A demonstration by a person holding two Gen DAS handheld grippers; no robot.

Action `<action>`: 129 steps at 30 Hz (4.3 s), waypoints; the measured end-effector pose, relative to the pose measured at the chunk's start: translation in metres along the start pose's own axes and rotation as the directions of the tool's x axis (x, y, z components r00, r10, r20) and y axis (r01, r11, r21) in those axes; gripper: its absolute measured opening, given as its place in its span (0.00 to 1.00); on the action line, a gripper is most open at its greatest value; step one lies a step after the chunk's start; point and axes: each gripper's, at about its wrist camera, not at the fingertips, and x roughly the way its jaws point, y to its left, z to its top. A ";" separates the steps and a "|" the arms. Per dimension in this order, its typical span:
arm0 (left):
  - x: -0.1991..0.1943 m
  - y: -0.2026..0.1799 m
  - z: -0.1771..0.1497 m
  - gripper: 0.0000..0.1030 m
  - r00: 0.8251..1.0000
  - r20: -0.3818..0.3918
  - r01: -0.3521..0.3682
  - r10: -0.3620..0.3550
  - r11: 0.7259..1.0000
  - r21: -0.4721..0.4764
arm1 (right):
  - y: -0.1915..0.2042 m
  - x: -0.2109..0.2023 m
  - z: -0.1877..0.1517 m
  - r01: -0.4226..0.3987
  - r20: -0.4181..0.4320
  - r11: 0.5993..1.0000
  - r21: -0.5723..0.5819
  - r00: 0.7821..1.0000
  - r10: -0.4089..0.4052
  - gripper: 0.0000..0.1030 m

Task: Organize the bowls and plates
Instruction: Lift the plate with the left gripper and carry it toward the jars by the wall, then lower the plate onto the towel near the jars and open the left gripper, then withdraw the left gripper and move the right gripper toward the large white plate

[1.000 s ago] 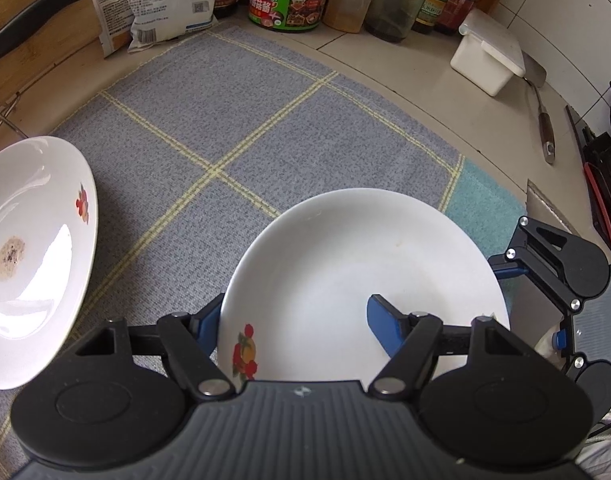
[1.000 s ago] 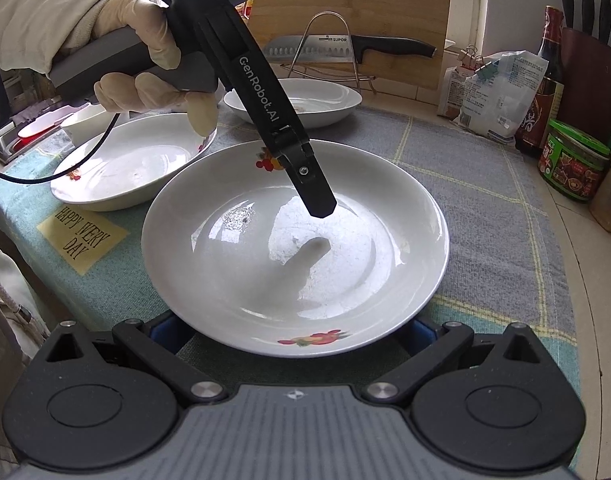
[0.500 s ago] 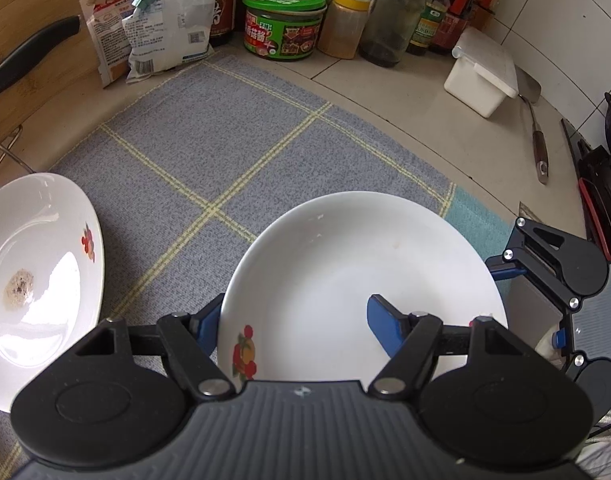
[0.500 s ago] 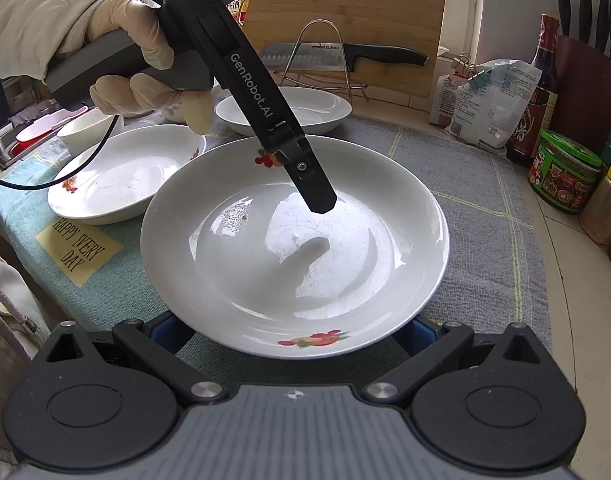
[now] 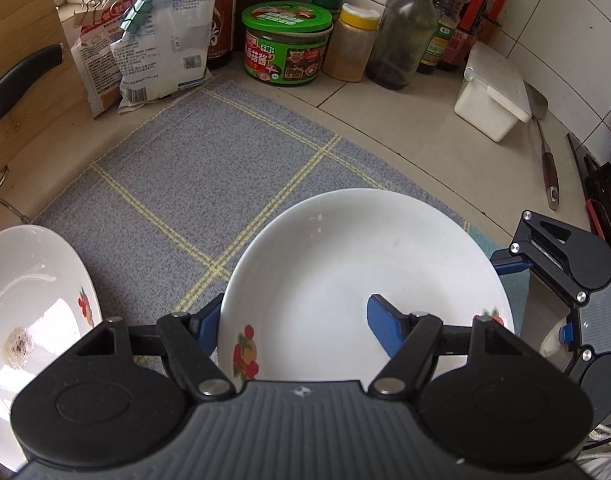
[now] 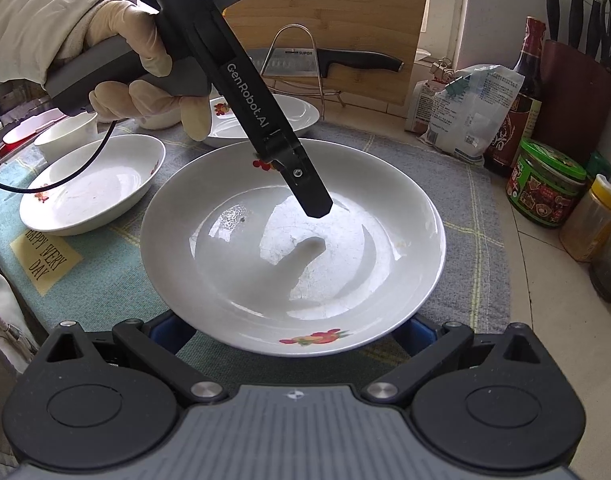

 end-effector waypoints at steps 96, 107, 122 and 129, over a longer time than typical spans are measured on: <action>-0.084 -0.068 -0.023 0.91 0.913 0.335 -0.213 0.234 0.972 -0.101 | -0.019 -0.018 0.015 0.235 -0.016 0.944 0.233 0.971 -0.238 1.00; -0.114 -0.120 -0.122 0.92 0.850 0.378 -0.293 0.367 0.925 -0.241 | 0.028 -0.053 0.002 0.157 0.017 0.976 0.151 0.987 -0.162 1.00; -0.135 -0.133 -0.228 0.92 0.790 0.308 -0.392 0.530 0.823 -0.411 | 0.077 -0.061 -0.017 0.038 0.011 0.998 0.052 0.999 -0.039 1.00; -0.138 -0.110 -0.272 0.92 0.792 0.233 -0.405 0.563 0.772 -0.490 | 0.097 -0.037 -0.005 0.013 -0.022 0.998 0.055 1.000 -0.012 1.00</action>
